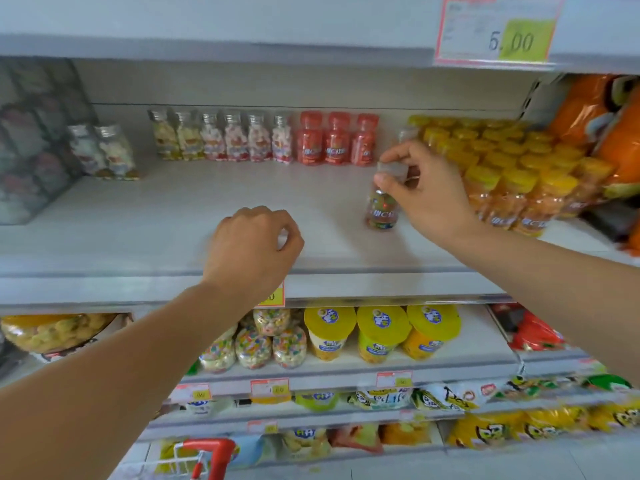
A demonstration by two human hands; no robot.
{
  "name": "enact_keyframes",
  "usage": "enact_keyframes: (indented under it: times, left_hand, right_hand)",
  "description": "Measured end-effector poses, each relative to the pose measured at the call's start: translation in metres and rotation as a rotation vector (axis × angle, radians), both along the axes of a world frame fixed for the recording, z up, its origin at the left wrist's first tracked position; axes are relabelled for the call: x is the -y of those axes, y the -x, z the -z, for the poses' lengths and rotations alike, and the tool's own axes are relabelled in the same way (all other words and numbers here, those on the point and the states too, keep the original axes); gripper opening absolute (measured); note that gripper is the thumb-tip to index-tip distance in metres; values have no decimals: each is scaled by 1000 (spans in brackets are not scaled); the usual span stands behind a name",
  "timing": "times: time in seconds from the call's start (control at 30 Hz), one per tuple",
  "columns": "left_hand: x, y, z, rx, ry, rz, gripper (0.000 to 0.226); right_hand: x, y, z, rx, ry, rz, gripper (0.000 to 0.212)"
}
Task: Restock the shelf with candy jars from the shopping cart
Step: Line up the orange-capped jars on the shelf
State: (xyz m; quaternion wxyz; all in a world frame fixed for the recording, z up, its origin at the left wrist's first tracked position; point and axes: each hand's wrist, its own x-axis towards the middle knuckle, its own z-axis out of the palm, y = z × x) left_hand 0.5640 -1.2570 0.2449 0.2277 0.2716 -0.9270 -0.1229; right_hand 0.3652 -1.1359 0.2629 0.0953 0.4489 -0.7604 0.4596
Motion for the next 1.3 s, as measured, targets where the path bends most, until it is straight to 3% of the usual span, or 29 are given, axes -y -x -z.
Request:
enact_keyframes:
  times: [0.23, 0.4, 0.57, 0.67, 0.77, 0.83, 0.93, 1.03, 1.13, 1.3]
  left_hand:
    - [-18, 66, -9, 60, -231, 117, 40]
    - [-28, 107, -8, 90, -372, 52, 51]
    - [-27, 132, -6, 46, -375, 5, 45]
    - [-27, 152, -7, 65, -351, -18, 42]
    - [-27, 169, -8, 69, -389, -36, 55]
    - [-28, 176, -8, 45, -415, -46, 59]
    - [-30, 184, -7, 7, -422, -70, 54]
    - [-35, 190, -7, -20, -424, -92, 50]
    - [-40, 196, -10, -32, -414, -128, 31]
    - [-43, 205, -12, -11, -433, -135, 34]
  right_hand:
    - [-15, 8, -14, -243, -213, 15, 42]
    - [-66, 14, 5, -362, -124, -12, 20]
    - [-89, 22, 27, -340, -342, -104, 46]
    - [-92, 26, 25, -429, -233, -129, 39]
    - [-91, 37, 12, -582, -76, -27, 27]
    - [-89, 49, -1, -645, -129, 84, 40]
    - [-83, 65, -18, -547, -415, 118, 68]
    - [-76, 76, -27, -427, -595, 126, 76]
    - [-74, 79, -25, -450, -640, 146, 73]
    - [-76, 77, -21, -490, -616, 170, 72]
